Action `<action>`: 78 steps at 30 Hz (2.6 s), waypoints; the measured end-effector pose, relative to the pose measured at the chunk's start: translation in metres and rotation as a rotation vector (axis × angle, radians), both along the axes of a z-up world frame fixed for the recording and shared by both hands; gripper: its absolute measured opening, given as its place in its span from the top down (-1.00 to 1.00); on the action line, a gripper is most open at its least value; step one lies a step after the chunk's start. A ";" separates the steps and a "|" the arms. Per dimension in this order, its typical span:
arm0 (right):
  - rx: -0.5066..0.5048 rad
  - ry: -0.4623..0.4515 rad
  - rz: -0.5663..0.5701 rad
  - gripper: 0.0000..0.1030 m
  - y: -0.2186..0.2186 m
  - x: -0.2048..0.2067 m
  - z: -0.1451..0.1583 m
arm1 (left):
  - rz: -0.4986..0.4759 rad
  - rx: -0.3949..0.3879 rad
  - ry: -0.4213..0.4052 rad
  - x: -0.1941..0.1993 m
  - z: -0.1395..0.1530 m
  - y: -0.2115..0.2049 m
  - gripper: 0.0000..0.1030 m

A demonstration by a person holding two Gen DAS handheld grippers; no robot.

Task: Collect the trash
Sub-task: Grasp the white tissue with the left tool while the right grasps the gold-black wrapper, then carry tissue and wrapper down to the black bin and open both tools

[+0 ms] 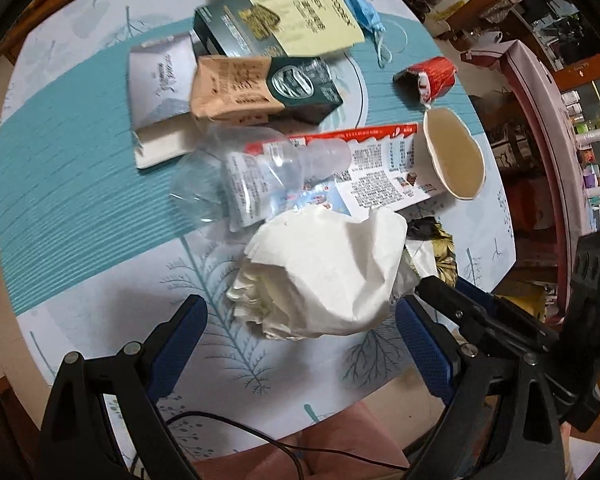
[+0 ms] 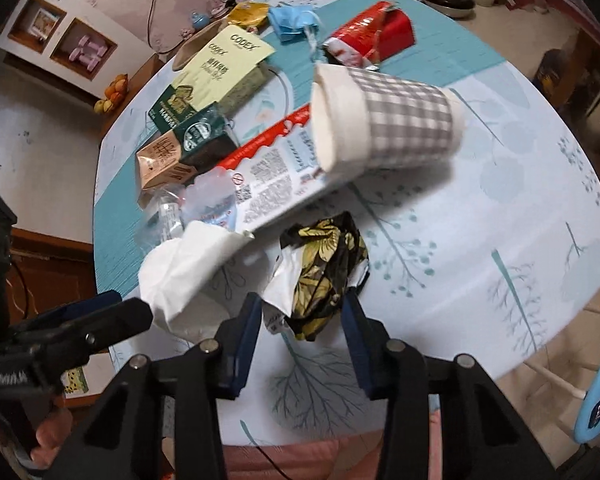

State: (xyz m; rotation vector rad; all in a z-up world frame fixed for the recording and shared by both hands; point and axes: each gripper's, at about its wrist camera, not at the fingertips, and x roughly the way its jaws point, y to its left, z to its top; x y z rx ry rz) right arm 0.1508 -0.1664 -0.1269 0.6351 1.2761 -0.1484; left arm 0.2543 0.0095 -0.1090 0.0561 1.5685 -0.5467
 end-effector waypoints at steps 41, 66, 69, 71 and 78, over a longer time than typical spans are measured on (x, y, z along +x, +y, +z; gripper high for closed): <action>0.015 -0.171 0.236 0.73 0.014 -0.091 0.051 | 0.123 -0.010 -0.250 -0.142 0.057 -0.013 0.25; 0.139 -0.008 0.229 0.72 -0.047 -0.259 -0.125 | 0.033 0.193 -0.181 -0.309 -0.124 -0.091 0.35; 0.142 0.022 0.208 0.72 -0.049 -0.260 -0.169 | 0.018 0.201 -0.182 -0.309 -0.162 -0.095 0.36; 0.141 0.036 0.196 0.72 -0.049 -0.260 -0.198 | 0.006 0.200 -0.194 -0.309 -0.185 -0.097 0.36; 0.135 0.064 0.161 0.69 -0.042 -0.249 -0.278 | -0.028 0.237 -0.238 -0.300 -0.255 -0.103 0.33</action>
